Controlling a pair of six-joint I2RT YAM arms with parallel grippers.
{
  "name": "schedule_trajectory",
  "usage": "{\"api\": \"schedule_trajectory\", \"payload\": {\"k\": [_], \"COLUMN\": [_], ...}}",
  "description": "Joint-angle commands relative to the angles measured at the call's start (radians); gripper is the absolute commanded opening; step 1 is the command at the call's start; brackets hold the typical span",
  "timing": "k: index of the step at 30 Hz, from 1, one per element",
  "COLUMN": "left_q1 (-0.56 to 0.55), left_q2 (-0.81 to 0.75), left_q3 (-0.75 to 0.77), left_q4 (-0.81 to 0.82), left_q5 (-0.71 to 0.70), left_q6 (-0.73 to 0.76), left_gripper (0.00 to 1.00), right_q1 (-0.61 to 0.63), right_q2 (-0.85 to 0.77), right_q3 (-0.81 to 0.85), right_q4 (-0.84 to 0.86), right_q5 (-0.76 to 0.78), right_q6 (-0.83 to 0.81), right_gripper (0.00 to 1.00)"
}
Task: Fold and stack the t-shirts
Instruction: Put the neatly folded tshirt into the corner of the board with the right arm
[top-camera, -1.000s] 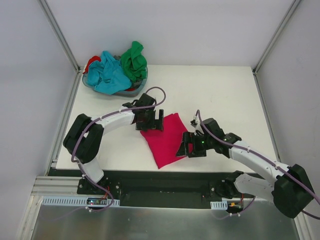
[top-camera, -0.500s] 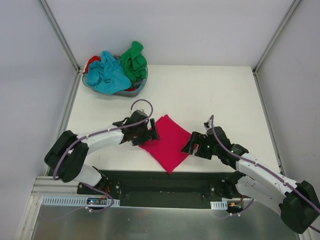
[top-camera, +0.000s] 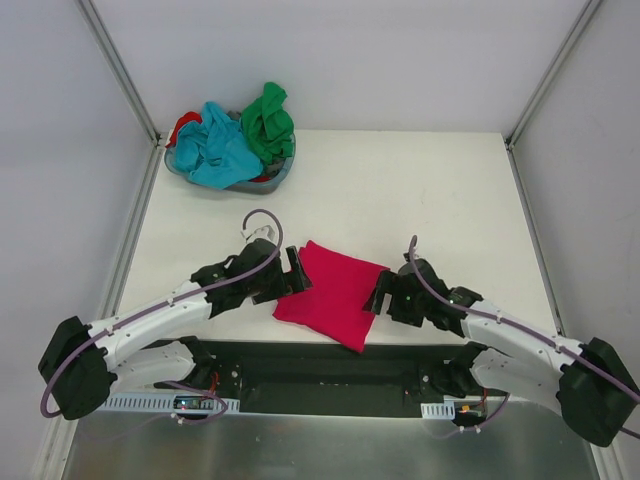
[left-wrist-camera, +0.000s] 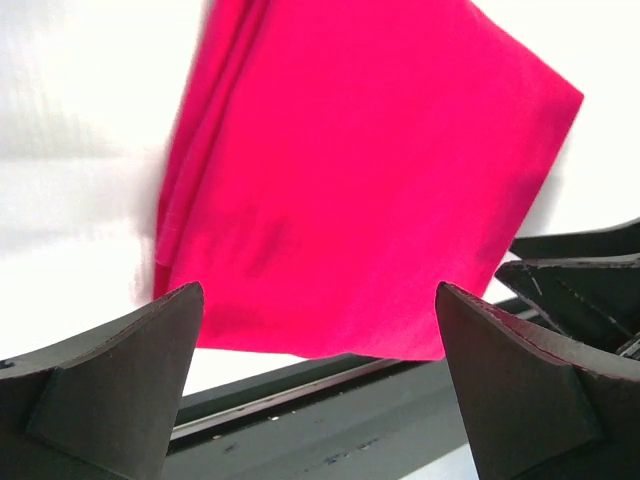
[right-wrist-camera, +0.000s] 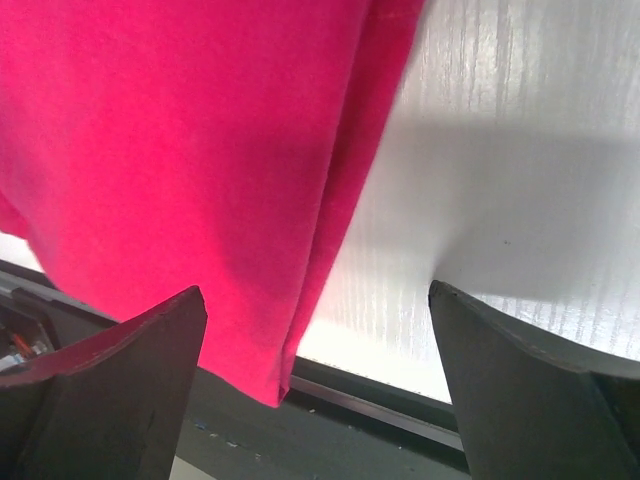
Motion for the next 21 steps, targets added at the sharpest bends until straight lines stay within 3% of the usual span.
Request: {"api": "schedule_trajectory", "payload": {"k": [1, 10, 16, 19, 21], "left_q1": [0.004, 0.014, 0.017, 0.025, 0.031], "left_q2": [-0.031, -0.072, -0.077, -0.080, -0.086], "left_q3": [0.047, 0.032, 0.035, 0.039, 0.044], "left_q4": [-0.095, -0.132, -0.139, -0.146, -0.152], "left_q5": [-0.165, -0.216, -0.221, -0.238, -0.242], "left_q6": [0.041, 0.067, 0.085, 0.097, 0.110], "left_gripper": [0.99, 0.99, 0.99, 0.99, 0.99], "right_q1": [0.049, 0.150, 0.178, 0.173, 0.141], "right_q2": [0.086, 0.273, 0.408, 0.480, 0.525], "right_q3": [0.060, 0.140, 0.201, 0.276, 0.353], "right_q4": [0.062, 0.073, 0.031, -0.019, -0.113], "right_q5": [0.096, 0.204, 0.253, 0.283, 0.299], "right_q6": [0.063, 0.127, 0.115, -0.009, -0.124], "right_gripper": [0.94, 0.64, 0.32, 0.06, 0.00]}}
